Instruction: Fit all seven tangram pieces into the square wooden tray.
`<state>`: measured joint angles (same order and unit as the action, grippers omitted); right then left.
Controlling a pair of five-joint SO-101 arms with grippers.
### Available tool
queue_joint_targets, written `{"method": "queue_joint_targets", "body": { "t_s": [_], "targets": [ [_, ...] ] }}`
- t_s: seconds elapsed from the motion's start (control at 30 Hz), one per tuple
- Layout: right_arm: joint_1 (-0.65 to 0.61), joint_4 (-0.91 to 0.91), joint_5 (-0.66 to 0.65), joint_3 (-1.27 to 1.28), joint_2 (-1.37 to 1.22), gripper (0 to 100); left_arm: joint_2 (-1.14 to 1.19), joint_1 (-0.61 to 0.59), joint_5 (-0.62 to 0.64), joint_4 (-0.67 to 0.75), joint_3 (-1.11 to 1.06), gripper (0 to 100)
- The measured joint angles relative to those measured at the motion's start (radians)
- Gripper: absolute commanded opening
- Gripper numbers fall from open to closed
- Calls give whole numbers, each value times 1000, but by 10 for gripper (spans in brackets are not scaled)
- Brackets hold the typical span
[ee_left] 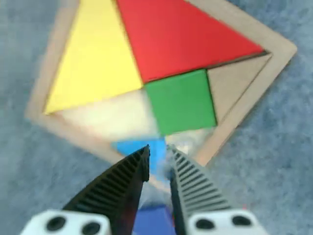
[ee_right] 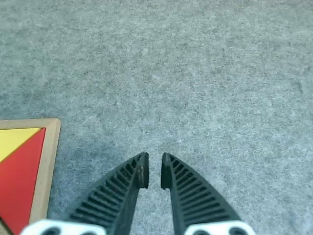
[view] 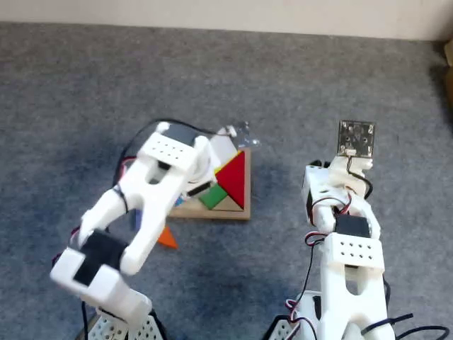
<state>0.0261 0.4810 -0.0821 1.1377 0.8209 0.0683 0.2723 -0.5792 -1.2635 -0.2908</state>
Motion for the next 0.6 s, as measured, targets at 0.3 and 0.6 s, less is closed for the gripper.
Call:
{"method": "queue_joint_targets", "body": {
  "t_s": [0.3,0.6],
  "targets": [
    [0,0,0,0,0,56,-133,-37,61,-34,0,39],
    [0,0,0,0,0,56,-149,-126,94,5,-123,239]
  ]
}}
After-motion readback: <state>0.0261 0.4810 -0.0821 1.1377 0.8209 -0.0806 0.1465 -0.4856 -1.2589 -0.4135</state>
